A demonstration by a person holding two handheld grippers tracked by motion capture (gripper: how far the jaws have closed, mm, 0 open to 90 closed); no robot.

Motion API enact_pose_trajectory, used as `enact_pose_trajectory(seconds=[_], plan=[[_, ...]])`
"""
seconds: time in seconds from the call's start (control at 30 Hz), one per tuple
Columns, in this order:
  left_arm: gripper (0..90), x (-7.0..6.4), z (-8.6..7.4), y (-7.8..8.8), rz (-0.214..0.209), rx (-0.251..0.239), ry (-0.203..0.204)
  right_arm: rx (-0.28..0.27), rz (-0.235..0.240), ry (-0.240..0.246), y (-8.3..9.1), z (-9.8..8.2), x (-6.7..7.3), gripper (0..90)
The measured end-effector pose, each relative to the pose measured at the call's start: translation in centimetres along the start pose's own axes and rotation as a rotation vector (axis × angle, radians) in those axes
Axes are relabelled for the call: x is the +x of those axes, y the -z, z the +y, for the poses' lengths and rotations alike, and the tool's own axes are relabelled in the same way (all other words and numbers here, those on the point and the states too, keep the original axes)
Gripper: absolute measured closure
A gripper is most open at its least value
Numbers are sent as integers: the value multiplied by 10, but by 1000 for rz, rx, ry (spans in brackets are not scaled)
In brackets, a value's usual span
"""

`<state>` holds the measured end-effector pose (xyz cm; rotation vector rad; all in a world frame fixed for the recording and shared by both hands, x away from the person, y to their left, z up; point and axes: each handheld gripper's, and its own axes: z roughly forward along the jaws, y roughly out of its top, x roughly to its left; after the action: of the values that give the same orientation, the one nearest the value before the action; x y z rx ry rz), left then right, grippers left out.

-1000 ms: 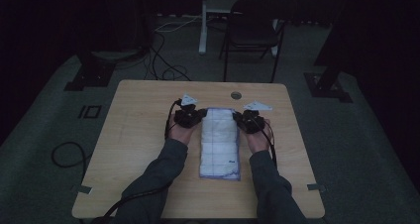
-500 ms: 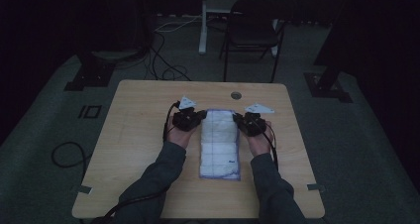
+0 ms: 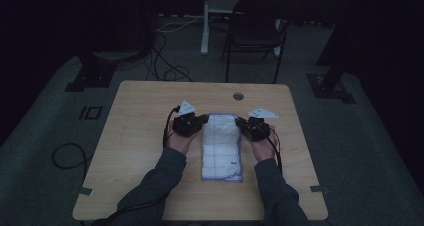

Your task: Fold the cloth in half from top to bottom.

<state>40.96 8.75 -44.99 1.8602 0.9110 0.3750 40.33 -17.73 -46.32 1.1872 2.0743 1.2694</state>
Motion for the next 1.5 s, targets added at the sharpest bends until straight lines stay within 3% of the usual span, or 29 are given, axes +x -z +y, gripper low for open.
enact_pose_trajectory(seconds=[1.5], plan=[[865, -23, -30, 28, -50, -30, 10, 0, 43, 25, 24, -27, 18, 839]])
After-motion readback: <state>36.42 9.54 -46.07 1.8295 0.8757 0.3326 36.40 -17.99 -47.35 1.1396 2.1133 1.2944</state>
